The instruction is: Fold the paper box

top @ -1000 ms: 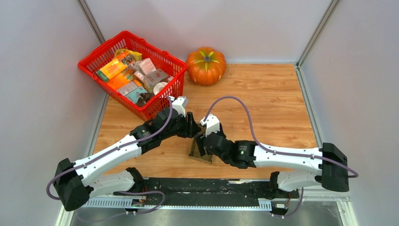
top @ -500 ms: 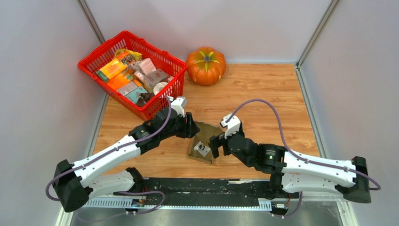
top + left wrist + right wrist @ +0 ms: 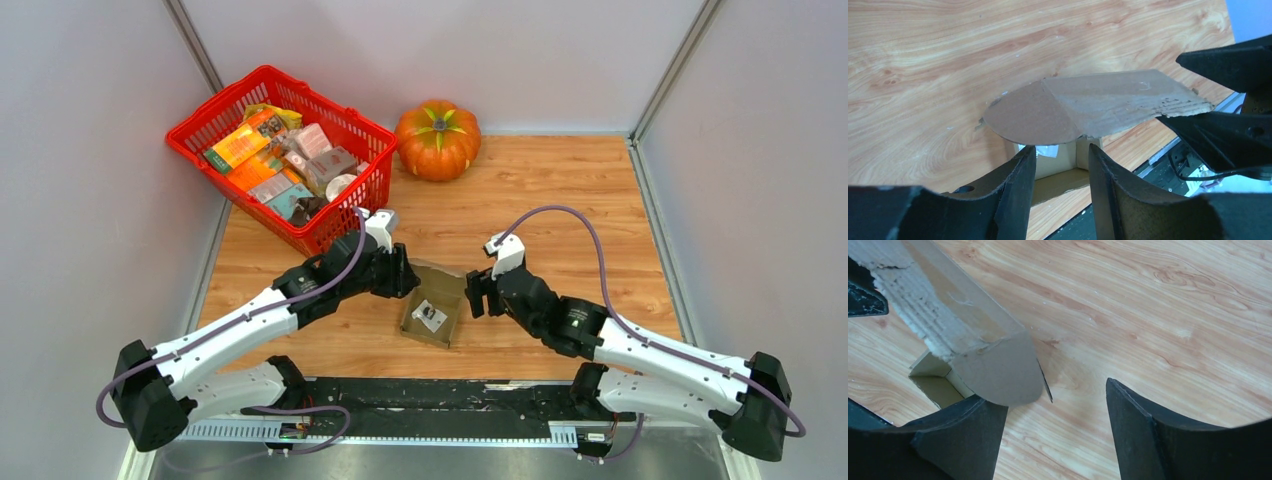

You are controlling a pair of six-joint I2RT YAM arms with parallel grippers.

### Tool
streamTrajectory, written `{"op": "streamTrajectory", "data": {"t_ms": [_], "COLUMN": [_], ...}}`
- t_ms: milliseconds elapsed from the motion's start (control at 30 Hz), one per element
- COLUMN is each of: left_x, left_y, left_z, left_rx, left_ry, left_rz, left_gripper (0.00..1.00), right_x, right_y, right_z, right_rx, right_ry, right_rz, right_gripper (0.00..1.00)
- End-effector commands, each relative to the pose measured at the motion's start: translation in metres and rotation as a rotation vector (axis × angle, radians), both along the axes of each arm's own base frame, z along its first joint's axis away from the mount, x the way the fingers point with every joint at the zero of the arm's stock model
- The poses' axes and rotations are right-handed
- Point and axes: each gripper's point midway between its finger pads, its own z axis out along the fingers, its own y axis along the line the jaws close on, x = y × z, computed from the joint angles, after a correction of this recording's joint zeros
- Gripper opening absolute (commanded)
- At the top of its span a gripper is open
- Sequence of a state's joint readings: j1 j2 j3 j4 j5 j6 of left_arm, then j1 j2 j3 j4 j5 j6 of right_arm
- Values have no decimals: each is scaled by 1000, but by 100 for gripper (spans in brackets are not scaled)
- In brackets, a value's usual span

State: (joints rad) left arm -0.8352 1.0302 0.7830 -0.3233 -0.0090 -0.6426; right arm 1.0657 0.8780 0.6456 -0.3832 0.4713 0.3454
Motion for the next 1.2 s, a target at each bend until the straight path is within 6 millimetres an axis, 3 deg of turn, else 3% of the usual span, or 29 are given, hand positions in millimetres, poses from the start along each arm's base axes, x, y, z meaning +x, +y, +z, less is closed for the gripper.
{"op": "streamTrajectory", "data": {"t_ms": [0,200,333,433,667,900,1167], "left_x": [3,2,6,14,36,43,49], "left_y": [11,42,54,52,30,12,8], "left_z": [14,-5,-19,-22,-11,-2,-7], "left_rx": [24,135,176,173,115,113,154], "left_ry": [-56,-73,-88,-102,-165,-221,-203], "left_rz": [9,77,110,104,49,-52,-64], "left_gripper": [50,47,57,64,64,63,43], "right_x": [7,14,16,16,14,11,12], "right_y": [22,27,29,31,31,31,34], "right_z": [8,8,9,7,4,3,-1], "right_rx": [64,86,84,78,71,69,54], "right_ry": [-35,-31,-35,-28,-14,-11,-2], "right_rz": [77,83,99,114,129,146,154], "right_gripper": [72,60,54,47,37,31,24]}}
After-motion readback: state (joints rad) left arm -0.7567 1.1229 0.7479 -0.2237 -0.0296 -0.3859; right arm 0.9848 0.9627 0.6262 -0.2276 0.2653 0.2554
